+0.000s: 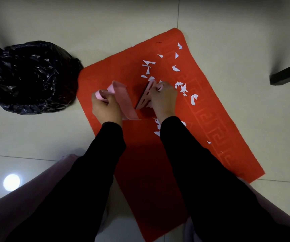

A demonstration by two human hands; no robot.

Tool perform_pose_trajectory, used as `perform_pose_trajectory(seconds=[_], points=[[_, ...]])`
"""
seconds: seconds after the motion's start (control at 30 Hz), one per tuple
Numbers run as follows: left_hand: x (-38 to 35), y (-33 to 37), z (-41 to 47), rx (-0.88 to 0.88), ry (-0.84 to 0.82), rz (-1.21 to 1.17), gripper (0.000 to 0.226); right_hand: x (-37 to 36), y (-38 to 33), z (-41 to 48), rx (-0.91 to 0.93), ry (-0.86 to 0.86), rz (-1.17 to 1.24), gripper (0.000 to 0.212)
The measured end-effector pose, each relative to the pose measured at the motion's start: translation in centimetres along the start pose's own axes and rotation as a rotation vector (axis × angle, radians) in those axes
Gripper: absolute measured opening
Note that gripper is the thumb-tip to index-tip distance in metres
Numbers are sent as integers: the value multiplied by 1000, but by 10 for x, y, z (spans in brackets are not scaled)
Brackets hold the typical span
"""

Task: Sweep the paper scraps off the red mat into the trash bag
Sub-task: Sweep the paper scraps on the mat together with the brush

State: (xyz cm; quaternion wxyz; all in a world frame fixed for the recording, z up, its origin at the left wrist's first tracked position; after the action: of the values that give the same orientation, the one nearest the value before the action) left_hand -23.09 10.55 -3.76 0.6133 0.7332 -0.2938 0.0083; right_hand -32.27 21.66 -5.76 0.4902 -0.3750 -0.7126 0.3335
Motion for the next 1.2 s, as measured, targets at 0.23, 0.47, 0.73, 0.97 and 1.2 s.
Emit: perform_pose_trajectory(seconds=[0.23, 0.47, 0.73, 0.97, 1.2], points=[[2, 0, 2, -22, 12, 17, 30, 7, 24, 5, -71, -17, -13, 27], [1, 2, 1, -5, 21, 31, 29, 26, 7, 4, 22, 44, -92, 48], [2, 1, 1, -3, 21, 35, 30, 25, 8, -1, 28, 33, -66, 22], [3, -1, 1, 10, 0, 18, 30, 16, 8, 1, 48, -6, -67, 18], [4, -3, 3, -3, -17, -4, 30, -8, 4, 9, 65, -182, -95, 29]])
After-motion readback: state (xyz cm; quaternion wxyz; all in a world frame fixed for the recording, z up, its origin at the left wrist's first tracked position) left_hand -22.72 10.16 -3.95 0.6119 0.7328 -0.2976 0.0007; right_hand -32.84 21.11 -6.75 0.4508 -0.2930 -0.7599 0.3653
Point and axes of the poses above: each hand's wrist, its own z-axis towards the middle knuckle, its own x-axis out of the back of the hand, y = z × x, the point moved 2 cm from there along z, towards the middle knuckle, and after that the axes turned 3 degrees about -y, right-handed, at the moved point
